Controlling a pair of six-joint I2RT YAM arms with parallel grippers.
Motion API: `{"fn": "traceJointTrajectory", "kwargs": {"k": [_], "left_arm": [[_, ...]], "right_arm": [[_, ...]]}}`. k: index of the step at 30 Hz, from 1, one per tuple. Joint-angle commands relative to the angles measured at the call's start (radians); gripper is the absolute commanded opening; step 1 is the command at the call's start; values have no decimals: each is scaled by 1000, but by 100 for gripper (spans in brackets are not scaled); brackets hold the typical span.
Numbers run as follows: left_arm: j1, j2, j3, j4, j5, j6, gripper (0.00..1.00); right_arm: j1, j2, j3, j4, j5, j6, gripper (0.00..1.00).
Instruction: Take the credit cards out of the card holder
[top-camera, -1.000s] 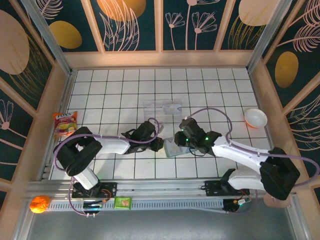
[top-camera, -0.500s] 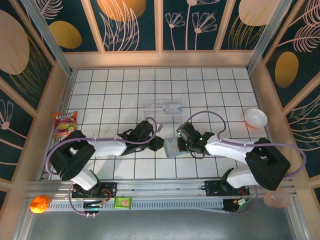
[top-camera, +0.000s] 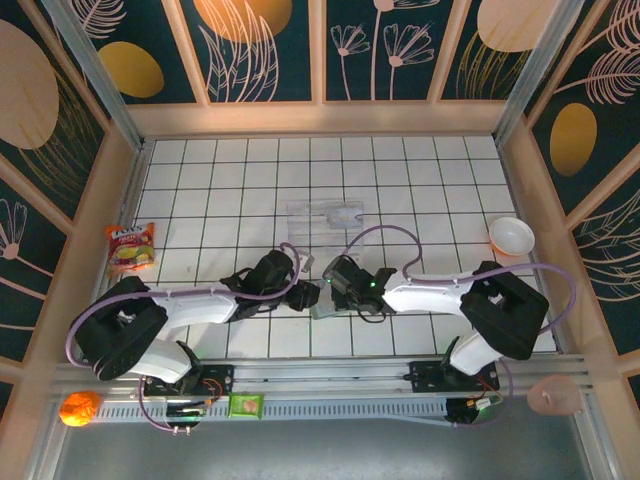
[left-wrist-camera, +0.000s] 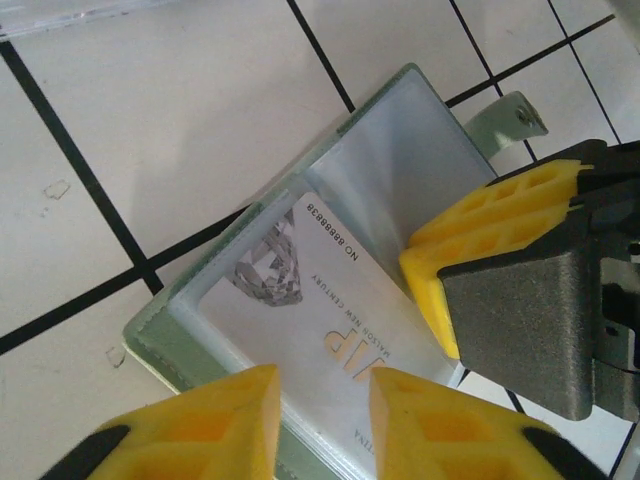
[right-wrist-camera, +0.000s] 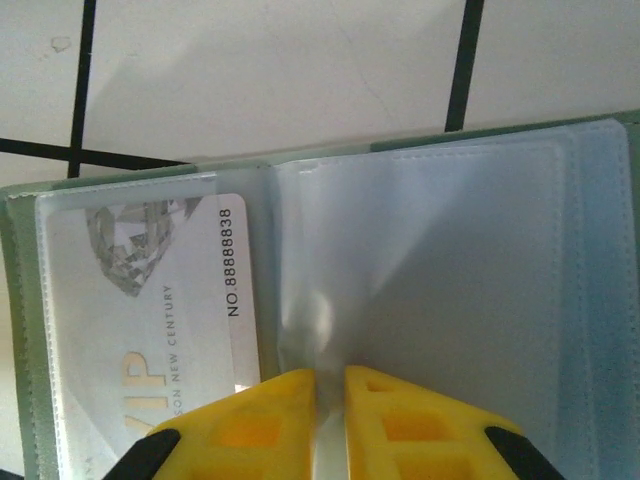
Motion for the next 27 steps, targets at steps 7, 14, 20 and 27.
{"fn": "traceJointTrajectory", "kwargs": {"k": [7,14,20,27], "left_arm": [[2,33,-10,59,28,-5,33],[2,120,37,20,-33,-4,29],[3,171,47,-2,-103,-13,25],[4,157,38,-2,-103,-18,22]], "right_arm": [[-29,-147,32,-24,-21,-25,22],[-142,-168,-52,159,-349,-96,28],[-166,-131,-90,197,-401,-79,29],[-185,-120,-138,237,-429,-64,29]]}}
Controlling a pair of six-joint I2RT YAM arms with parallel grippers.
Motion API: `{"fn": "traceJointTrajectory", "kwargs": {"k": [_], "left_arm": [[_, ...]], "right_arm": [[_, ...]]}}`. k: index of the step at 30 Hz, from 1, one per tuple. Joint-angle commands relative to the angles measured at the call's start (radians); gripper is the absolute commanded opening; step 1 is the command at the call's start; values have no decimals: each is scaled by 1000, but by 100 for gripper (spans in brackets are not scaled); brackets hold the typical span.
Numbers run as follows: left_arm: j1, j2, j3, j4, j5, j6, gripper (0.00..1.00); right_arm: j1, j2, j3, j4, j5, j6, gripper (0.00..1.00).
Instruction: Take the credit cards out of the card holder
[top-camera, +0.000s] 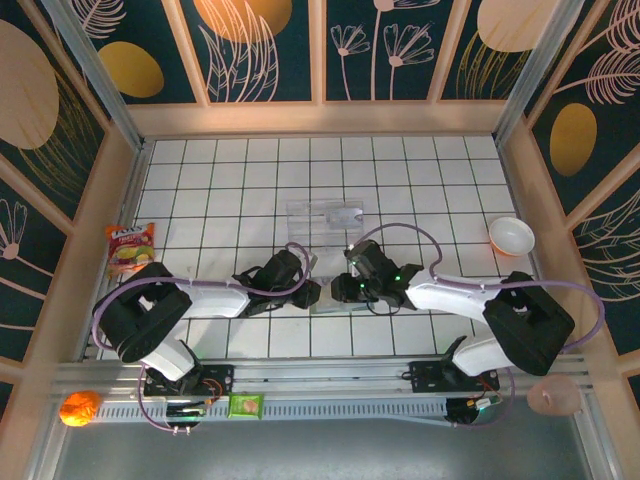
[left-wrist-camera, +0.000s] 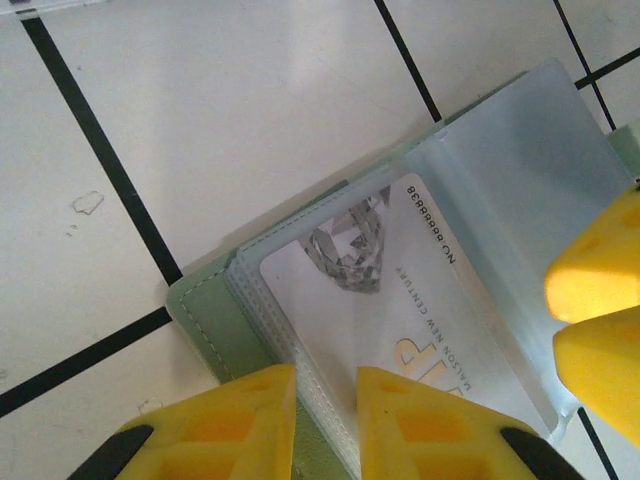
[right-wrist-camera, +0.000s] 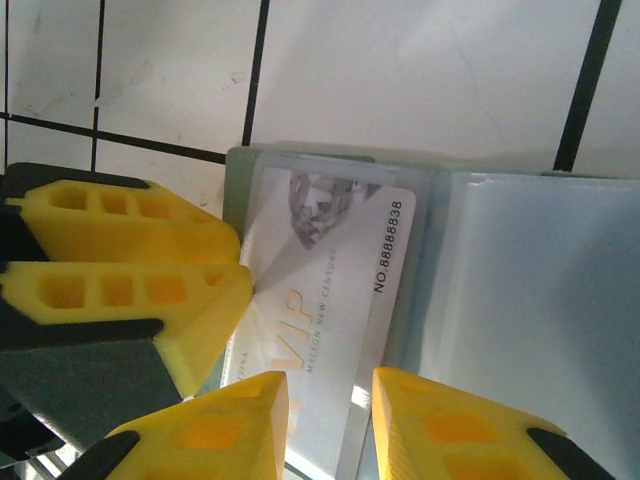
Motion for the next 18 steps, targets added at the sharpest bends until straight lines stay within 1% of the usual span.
{"fn": "traceJointTrajectory", "kwargs": {"k": [1,5,11,15,18], "left_arm": [[4,11,-6,-40,-27,-7,22],[4,-16,-17,-35,-11,-23,23],[3,-126,-33,-27,-23,-35,29],[1,-76,-6,6,3,-35,30],[1,-38,0,22,-15,-28,31]], "right_arm": [[-7,18,-25,63,-49,6,29],[-6,6,-40,100,-63,18,29],[-5,-24,-32,87,-52,25,29],[-3,6,-23,99,-55,30,29],[-1,29,-26,113,-53,35,29]]}}
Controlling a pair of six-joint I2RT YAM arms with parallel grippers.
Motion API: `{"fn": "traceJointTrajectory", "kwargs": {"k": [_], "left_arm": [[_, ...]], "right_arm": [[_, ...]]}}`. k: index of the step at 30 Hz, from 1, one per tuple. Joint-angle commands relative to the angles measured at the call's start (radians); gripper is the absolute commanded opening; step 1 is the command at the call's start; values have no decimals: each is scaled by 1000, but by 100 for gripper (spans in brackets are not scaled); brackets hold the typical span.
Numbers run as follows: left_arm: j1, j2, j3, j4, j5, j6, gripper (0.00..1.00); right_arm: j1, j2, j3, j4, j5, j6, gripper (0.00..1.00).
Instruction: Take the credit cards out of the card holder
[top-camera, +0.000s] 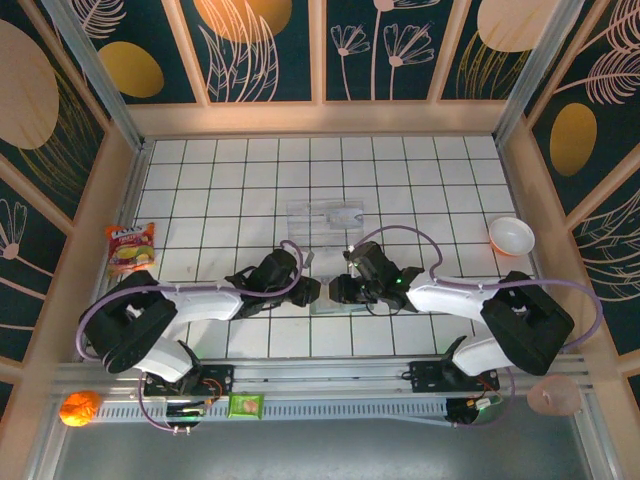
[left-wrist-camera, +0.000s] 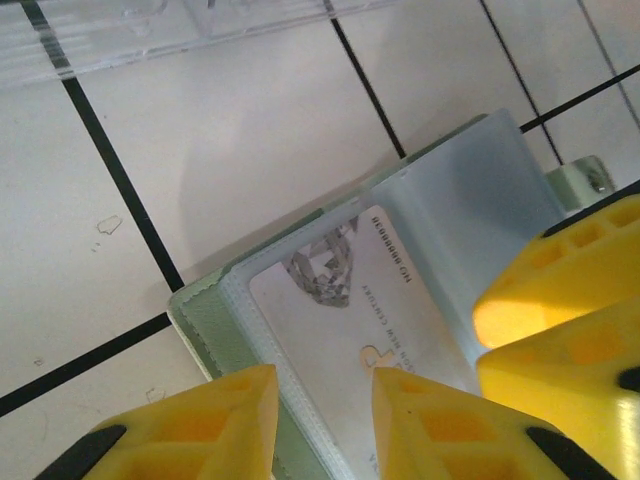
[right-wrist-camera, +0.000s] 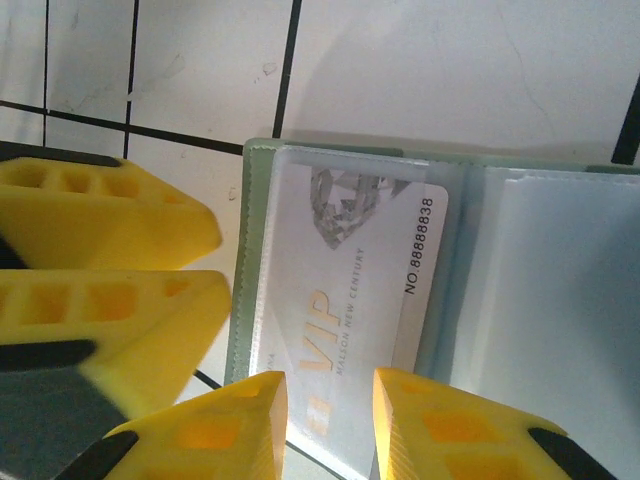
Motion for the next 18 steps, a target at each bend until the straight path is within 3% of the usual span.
{"fn": "traceJointTrajectory", "kwargs": {"k": [1,9,18], "left_arm": [[1,40,18,32,-12,-1,31],[2,75,-3,52,-4,-3,32],[1,93,-20,44,-13,-5,29]], "right_arm": [[2,31,1,35,-9,20,29],[4,94,-15,46,-6,34,29],[80,100,32,-165,262,92,29]]}}
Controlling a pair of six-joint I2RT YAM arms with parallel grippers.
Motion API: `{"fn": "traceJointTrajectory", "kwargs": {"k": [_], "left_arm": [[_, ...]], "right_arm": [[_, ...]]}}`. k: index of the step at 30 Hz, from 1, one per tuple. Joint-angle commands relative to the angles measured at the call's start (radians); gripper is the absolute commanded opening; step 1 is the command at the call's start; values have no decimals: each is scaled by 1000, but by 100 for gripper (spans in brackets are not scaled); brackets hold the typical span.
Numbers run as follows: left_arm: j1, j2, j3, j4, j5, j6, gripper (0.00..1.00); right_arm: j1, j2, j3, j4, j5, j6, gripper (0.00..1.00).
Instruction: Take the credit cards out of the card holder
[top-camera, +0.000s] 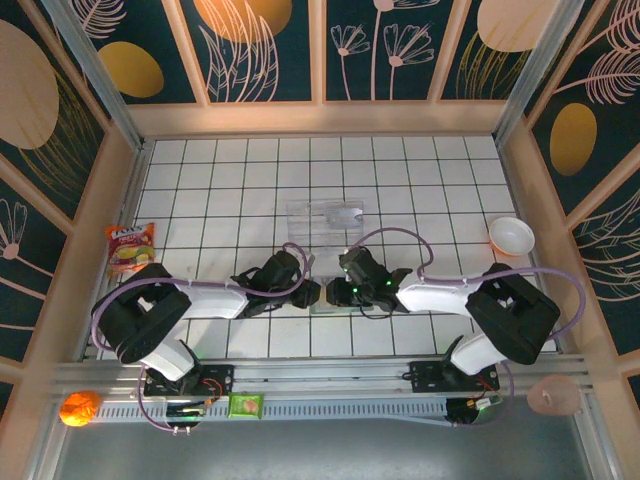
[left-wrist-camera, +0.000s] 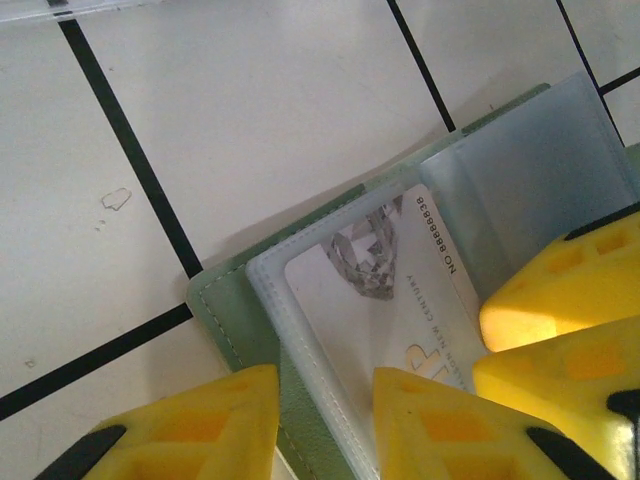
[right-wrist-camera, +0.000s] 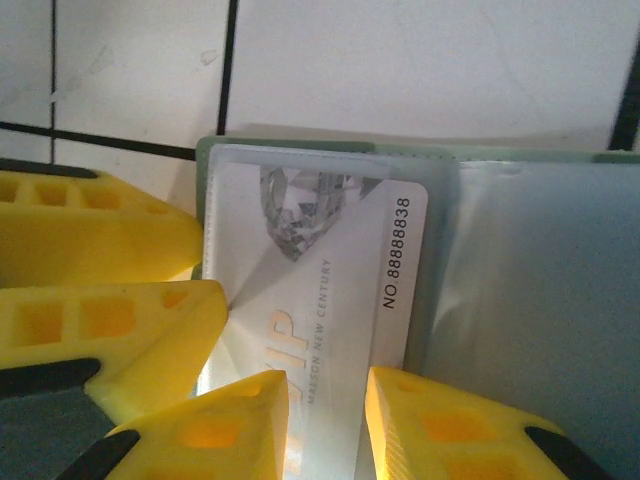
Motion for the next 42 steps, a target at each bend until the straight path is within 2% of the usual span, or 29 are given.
{"fn": "traceJointTrajectory", "kwargs": {"k": [1,7,15,19,21,27,36,42], "left_arm": [[1,28,-18,10,-11,-6,29],[3,24,-18,-3,-20,-1,28],[2,-45,-18,-30,-45,6,30],[3,-114,13,-75,-46,27,31],[1,-120,29,-69,-19,25,30],[-15,-16,100,-14,56,17,25],[-16,88,92,-20,26,33,21],[-16,113,48,-13,28,18,17]], "right_arm": [[22,15,7,-167,173,49,29],[57,-31,35,-238,294,79,30],[78,-113,30,-222,325,65,35],[65,-200,33,-197,291,6,35],[35,-219,32,-178,232,-31,34],[-44,-165,22,-116,52,-55,31],[-66,-51,-9,-47,2,-35,32],[-71,-43,-30,-96,65,-6,32]]}}
